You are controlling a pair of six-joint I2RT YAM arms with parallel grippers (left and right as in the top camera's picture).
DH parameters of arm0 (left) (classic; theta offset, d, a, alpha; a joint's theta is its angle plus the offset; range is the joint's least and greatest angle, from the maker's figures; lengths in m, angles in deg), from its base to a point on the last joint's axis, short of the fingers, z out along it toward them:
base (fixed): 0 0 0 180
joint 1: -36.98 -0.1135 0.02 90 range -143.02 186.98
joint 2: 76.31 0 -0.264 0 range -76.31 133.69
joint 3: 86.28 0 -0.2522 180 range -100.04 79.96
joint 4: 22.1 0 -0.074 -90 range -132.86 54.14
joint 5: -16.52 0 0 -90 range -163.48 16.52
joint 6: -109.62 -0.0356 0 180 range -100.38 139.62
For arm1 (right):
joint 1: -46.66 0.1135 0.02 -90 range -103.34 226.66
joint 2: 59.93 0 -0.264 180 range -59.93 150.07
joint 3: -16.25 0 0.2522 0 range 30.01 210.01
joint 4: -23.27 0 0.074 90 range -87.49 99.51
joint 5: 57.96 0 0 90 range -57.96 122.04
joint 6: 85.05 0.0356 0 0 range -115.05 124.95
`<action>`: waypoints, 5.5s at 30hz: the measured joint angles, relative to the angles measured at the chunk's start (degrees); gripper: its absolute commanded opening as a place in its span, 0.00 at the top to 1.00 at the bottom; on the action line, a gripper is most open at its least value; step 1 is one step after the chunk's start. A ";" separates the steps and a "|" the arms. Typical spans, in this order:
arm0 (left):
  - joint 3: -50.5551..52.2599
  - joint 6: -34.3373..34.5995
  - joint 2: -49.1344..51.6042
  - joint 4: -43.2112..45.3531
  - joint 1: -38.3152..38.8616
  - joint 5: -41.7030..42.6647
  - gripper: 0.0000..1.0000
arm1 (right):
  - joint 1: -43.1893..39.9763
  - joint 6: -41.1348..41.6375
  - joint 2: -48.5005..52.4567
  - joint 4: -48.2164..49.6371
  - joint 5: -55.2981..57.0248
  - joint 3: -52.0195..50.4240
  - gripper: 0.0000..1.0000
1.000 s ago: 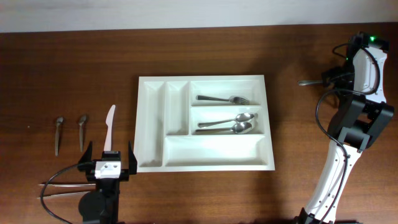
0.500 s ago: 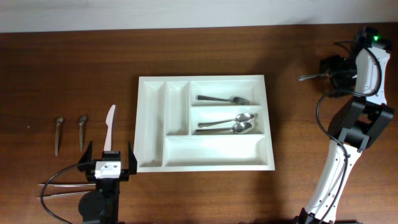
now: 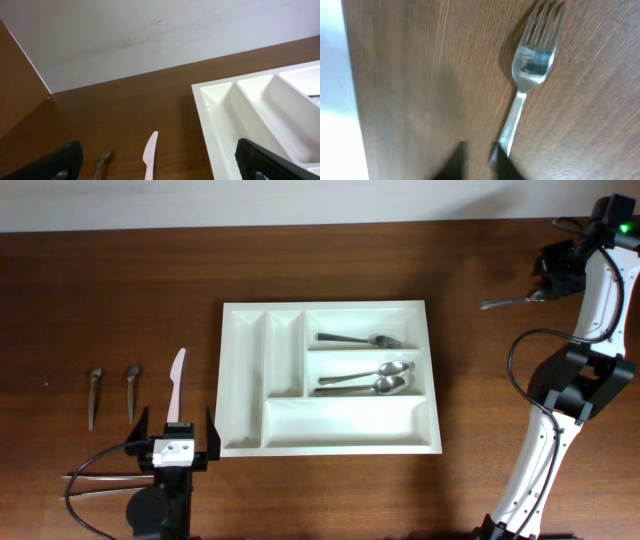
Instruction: Pack container
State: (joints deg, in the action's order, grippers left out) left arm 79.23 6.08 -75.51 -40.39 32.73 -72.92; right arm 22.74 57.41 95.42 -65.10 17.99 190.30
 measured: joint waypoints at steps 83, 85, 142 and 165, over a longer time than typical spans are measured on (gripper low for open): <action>0.00 0.00 0.00 0.00 0.00 0.00 0.01 | 3.87 -1.29 0.35 6.40 8.66 -14.16 0.96; 0.00 0.00 0.00 0.00 0.00 0.00 0.01 | 3.78 -1.22 0.20 4.76 9.40 -14.16 0.96; 0.00 -0.02 0.00 0.00 0.00 0.00 0.01 | -4.50 -22.99 -6.49 -22.43 9.66 -8.24 0.01; 0.00 0.00 0.00 0.00 0.00 0.00 0.01 | -4.55 -22.40 -6.71 -10.34 14.16 -15.78 0.01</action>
State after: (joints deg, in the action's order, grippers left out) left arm 79.23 6.08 -75.51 -40.39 32.73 -72.92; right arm 18.20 35.01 88.71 -75.44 32.16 174.51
